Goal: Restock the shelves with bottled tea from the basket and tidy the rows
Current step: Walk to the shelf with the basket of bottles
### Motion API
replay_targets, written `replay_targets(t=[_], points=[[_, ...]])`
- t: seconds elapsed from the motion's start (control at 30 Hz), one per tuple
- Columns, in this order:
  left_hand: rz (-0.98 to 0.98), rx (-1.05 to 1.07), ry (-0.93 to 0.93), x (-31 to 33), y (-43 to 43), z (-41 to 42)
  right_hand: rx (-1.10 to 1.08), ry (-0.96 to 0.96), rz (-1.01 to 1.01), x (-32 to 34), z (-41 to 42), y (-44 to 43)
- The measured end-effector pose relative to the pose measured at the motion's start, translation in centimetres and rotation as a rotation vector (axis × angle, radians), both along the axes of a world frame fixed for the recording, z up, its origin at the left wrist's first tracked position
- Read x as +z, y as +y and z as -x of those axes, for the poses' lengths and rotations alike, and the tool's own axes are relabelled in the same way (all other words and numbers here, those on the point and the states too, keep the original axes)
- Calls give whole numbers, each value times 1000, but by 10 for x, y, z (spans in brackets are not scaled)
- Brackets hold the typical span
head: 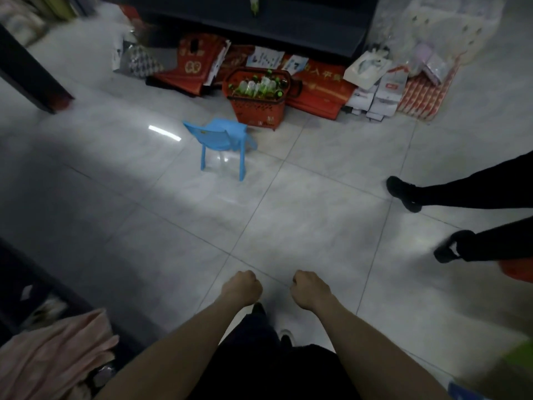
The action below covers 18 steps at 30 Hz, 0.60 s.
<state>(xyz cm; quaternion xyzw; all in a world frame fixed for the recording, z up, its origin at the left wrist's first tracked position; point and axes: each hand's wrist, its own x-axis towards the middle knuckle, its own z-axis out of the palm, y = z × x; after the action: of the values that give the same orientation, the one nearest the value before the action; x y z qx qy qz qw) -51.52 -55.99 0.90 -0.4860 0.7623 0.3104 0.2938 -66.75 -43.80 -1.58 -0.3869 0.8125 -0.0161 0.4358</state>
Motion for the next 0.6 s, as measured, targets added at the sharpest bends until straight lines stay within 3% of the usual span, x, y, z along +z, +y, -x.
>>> replay_targets(t=[0.6], points=[[-28, -68, 45, -16, -274, 211, -55, 59, -45, -8, 198, -266]])
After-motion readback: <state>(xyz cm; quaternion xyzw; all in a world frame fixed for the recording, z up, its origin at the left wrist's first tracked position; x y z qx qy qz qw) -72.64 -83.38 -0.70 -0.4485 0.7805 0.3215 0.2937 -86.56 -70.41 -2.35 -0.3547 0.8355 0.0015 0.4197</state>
